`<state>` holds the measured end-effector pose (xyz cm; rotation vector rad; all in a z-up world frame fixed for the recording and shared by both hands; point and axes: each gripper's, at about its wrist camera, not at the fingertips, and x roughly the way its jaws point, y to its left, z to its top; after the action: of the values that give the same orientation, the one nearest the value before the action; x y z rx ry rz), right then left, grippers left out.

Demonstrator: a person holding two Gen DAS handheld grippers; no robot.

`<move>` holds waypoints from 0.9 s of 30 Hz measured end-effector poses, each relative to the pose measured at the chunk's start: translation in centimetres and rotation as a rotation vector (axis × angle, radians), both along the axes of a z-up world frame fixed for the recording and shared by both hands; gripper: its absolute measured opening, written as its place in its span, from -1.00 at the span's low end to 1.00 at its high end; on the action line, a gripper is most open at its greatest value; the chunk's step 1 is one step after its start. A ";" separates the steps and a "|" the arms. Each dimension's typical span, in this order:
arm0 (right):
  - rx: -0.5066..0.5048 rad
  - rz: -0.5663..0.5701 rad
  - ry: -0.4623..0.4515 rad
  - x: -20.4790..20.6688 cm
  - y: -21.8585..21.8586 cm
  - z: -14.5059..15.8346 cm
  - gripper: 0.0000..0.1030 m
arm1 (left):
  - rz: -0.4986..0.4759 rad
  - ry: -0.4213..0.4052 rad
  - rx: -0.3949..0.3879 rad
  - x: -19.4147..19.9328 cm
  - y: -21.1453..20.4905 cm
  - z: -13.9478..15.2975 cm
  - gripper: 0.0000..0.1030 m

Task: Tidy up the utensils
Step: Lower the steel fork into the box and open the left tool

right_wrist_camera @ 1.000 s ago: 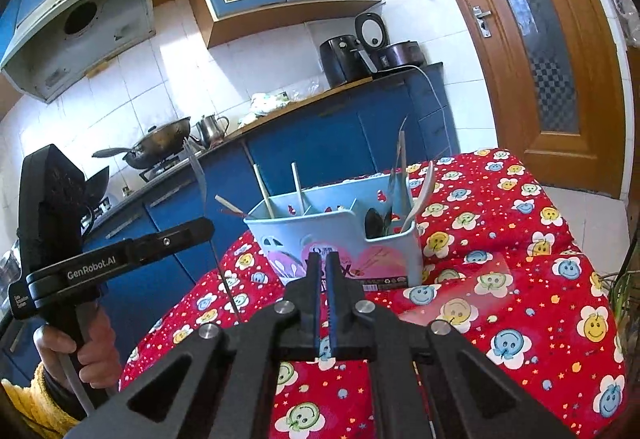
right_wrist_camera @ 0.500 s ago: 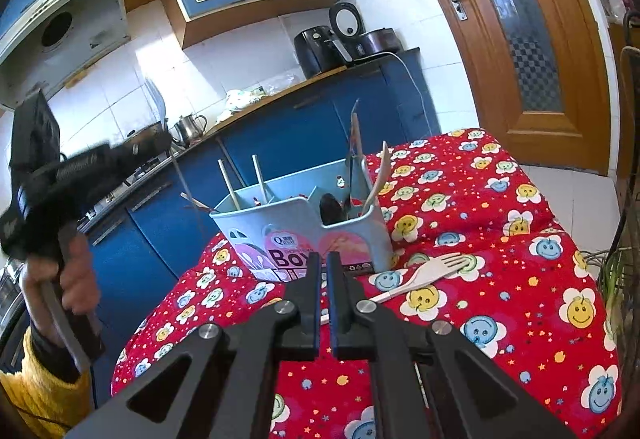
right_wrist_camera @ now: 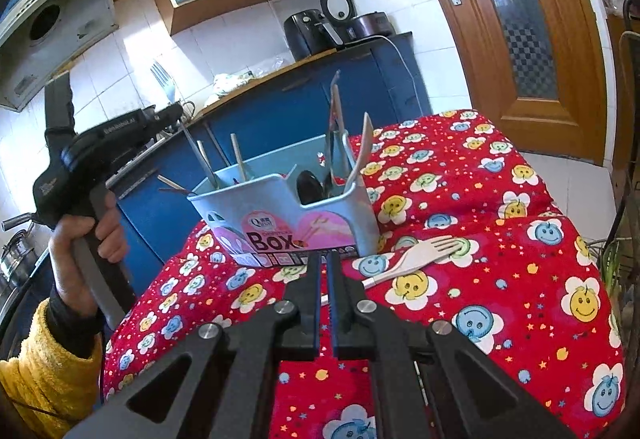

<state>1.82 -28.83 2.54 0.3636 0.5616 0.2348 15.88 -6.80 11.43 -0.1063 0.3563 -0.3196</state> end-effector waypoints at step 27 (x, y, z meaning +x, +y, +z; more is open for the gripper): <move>0.067 -0.113 0.287 3.6 -2.7 -2.3 -0.48 | -0.078 0.107 0.065 -3.4 1.3 -0.9 -0.54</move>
<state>5.40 -31.56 0.22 0.4967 0.8146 0.0921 12.44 -5.49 10.56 -0.0462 0.4770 -0.3801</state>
